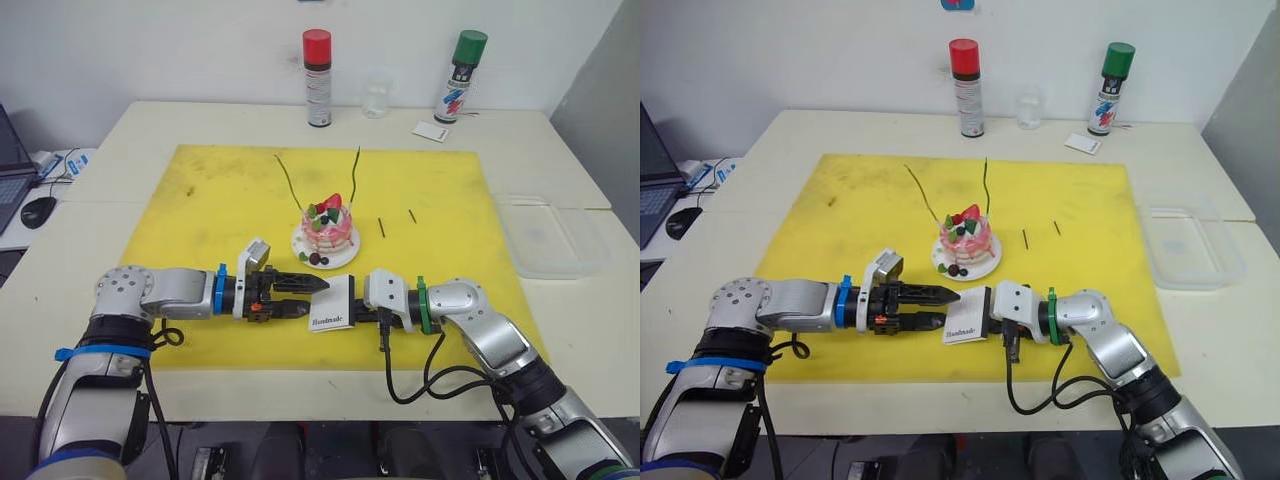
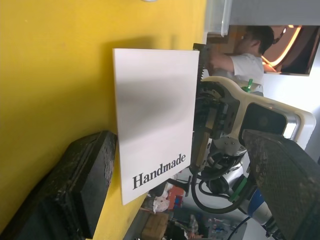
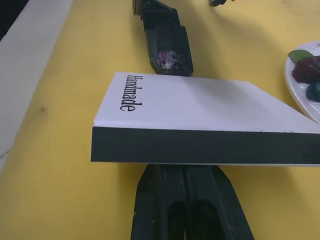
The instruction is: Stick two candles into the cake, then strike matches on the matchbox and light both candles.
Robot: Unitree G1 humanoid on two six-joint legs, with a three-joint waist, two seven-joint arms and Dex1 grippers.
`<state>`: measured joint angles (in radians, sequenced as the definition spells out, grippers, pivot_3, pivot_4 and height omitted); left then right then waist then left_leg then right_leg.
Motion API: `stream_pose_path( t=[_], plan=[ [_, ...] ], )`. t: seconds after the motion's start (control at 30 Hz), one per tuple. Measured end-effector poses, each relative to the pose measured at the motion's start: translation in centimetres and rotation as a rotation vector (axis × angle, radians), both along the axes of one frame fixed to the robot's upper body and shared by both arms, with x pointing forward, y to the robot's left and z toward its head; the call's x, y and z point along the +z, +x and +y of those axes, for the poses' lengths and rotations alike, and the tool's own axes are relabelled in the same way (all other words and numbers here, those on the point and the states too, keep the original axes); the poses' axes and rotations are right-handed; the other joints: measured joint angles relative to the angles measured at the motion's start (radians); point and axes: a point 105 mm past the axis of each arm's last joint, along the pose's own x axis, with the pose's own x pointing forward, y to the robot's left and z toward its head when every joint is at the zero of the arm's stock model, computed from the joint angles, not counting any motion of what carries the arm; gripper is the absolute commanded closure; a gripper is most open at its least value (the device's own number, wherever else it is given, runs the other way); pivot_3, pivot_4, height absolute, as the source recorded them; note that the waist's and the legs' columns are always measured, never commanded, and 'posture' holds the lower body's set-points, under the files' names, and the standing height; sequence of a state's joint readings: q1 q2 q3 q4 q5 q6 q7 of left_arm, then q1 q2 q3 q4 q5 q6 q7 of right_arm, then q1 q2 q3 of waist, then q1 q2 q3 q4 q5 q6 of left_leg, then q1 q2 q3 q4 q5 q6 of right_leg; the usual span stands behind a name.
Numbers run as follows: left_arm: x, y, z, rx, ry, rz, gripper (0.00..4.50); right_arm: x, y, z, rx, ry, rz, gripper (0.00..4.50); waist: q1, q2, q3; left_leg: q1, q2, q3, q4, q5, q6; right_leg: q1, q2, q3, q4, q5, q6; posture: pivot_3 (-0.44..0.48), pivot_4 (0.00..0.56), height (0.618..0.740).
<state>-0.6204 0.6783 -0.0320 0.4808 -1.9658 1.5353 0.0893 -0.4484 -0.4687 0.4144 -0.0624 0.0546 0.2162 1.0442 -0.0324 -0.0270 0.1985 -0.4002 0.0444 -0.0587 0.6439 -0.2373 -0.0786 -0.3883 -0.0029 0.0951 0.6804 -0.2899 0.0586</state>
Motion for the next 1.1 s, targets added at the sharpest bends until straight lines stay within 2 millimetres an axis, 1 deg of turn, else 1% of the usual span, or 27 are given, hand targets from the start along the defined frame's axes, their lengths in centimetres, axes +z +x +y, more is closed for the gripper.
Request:
stream_pose_path(
  t=[0.17,0.27,0.43,0.77,0.93,1.1],
  plan=[
    [-0.1,0.0,0.0,0.008,0.0,-0.001,0.0,0.4,0.9,-3.5,-0.014,-0.097,-0.042,4.48,0.001,0.0,0.0,0.0,-0.001,0.0,0.0,0.0,0.0,0.0,0.0,0.0,0.0,0.0,0.0,0.0,0.15,0.74],
    [-0.1,-0.1,0.1,0.014,-0.001,-0.003,0.0,0.8,1.5,-4.3,-0.021,-0.123,-0.049,4.48,-0.001,0.0,0.0,0.001,0.0,0.0,0.0,0.0,0.0,0.0,0.0,0.0,0.0,0.0,0.0,0.0,0.15,0.74],
    [-0.1,-0.1,0.1,0.014,0.001,-0.006,0.0,0.7,1.5,-3.9,-0.013,-0.113,-0.031,4.48,-0.002,-0.001,0.0,0.0,0.0,0.0,0.0,0.0,0.0,0.0,0.0,0.0,0.0,0.0,0.0,0.0,0.15,0.74],
    [-0.1,-0.2,0.2,0.014,0.003,-0.014,0.0,0.6,0.7,-2.5,0.0,-0.088,0.014,4.48,-0.002,-0.001,0.0,0.0,0.0,0.0,0.0,0.0,0.0,0.0,0.0,0.0,0.0,0.0,0.0,0.0,0.15,0.74],
    [0.0,-0.3,0.1,0.011,0.001,-0.02,0.0,0.7,0.5,-1.0,0.026,-0.059,0.028,4.48,-0.002,-0.001,0.0,0.0,0.0,0.0,0.0,0.0,0.0,0.0,0.0,0.0,0.0,0.0,0.0,0.0,0.15,0.74],
    [0.0,-0.3,-0.1,0.003,-0.003,-0.025,0.0,0.8,0.5,-0.3,0.036,-0.053,0.04,4.48,0.0,-0.001,0.0,0.0,0.0,0.0,0.0,0.0,0.0,0.0,0.0,0.0,-0.001,0.0,0.0,0.0,0.15,0.74]
  ],
)
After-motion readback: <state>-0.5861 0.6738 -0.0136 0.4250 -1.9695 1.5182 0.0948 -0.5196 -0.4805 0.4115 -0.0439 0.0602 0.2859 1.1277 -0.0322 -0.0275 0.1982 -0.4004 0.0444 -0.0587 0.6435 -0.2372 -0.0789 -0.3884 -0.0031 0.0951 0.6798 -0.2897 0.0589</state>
